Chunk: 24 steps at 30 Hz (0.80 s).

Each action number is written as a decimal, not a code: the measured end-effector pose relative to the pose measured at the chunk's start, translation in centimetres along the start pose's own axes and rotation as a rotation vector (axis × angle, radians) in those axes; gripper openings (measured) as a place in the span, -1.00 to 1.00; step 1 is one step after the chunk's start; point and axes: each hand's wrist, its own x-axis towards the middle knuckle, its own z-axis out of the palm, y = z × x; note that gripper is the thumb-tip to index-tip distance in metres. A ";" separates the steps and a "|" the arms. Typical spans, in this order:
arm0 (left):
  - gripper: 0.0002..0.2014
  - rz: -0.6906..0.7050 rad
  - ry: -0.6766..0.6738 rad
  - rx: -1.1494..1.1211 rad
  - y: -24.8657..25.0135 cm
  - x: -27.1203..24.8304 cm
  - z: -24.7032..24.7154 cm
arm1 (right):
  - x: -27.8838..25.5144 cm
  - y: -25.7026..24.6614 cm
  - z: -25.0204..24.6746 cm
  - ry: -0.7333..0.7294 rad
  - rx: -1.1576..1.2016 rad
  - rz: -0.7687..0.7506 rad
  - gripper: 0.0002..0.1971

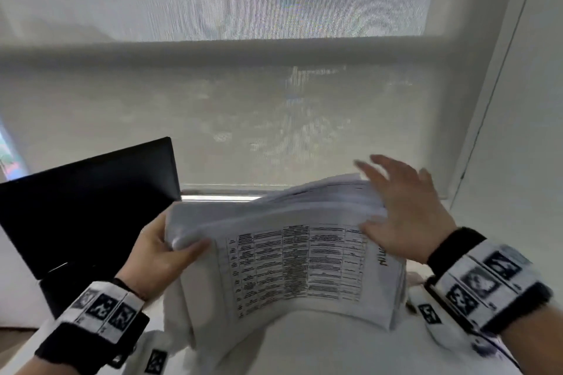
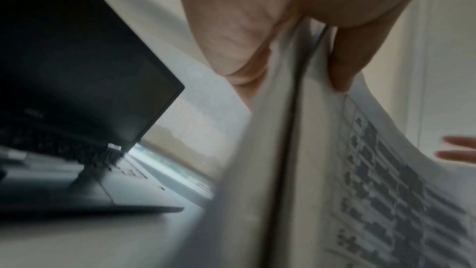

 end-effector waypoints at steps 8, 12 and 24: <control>-0.52 -0.067 -0.038 -0.100 -0.7 -0.5 -0.7 | 5.2 -4.9 2.1 -0.413 -0.228 -0.229 0.12; -0.61 -0.077 -0.079 -0.124 -0.4 -0.3 -0.7 | 6.3 -4.6 2.3 -0.455 -0.215 -0.234 0.18; -0.12 -0.182 -0.053 -0.059 -2.9 -1.3 -2.0 | 6.5 -11.7 3.4 -0.331 -0.067 -0.409 -0.69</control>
